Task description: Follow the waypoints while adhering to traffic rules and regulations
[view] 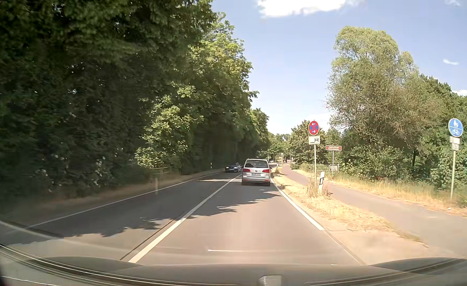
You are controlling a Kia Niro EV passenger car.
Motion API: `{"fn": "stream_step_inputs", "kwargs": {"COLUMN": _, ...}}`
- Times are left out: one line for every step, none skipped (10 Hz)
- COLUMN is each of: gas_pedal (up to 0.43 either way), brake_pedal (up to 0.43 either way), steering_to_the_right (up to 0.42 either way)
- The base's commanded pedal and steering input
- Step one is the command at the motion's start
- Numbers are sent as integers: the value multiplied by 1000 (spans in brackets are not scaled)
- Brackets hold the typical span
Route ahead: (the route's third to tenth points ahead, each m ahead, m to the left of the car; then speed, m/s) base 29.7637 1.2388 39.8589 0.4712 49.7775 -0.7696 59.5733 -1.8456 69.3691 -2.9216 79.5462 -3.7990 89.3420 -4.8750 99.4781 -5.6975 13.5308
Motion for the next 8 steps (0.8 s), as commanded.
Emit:
{"fn": "stream_step_inputs", "kwargs": {"gas_pedal": 47, "brake_pedal": 30, "steering_to_the_right": 3}}
{"fn": "stream_step_inputs", "kwargs": {"gas_pedal": 47, "brake_pedal": 30, "steering_to_the_right": 3}}
{"fn": "stream_step_inputs", "kwargs": {"gas_pedal": 47, "brake_pedal": 30, "steering_to_the_right": 3}}
{"fn": "stream_step_inputs", "kwargs": {"gas_pedal": 39, "brake_pedal": 30, "steering_to_the_right": 4}}
{"fn": "stream_step_inputs", "kwargs": {"gas_pedal": 20, "brake_pedal": 30, "steering_to_the_right": 5}}
{"fn": "stream_step_inputs", "kwargs": {"gas_pedal": 0, "brake_pedal": 30, "steering_to_the_right": 5}}
{"fn": "stream_step_inputs", "kwargs": {"gas_pedal": 0, "brake_pedal": 30, "steering_to_the_right": 6}}
{"fn": "stream_step_inputs", "kwargs": {"gas_pedal": 0, "brake_pedal": 30, "steering_to_the_right": 6}}
